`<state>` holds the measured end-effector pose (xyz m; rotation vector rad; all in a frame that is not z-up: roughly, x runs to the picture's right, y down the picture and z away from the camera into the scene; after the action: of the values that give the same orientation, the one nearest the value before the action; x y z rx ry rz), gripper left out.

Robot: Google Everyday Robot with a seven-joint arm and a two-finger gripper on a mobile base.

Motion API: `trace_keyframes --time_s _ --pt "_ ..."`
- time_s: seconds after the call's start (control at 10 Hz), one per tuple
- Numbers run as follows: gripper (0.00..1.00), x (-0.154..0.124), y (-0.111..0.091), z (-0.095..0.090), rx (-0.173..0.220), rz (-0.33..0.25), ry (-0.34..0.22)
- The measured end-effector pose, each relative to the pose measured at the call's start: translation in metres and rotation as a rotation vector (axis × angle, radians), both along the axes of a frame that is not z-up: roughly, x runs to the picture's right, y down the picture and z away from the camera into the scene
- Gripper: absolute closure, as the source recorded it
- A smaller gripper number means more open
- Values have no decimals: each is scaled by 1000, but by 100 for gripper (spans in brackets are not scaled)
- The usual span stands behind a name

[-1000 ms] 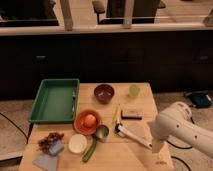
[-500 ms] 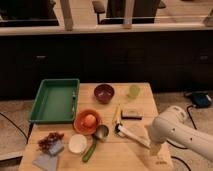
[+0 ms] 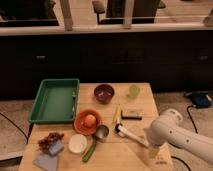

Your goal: Place brush in purple bowl

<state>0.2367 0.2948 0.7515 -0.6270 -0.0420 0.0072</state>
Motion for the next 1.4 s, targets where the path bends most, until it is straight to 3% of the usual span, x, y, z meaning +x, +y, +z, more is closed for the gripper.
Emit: trace_keyframes --time_s 1.4 --pt "20 9 15 19 -16 16 -14"
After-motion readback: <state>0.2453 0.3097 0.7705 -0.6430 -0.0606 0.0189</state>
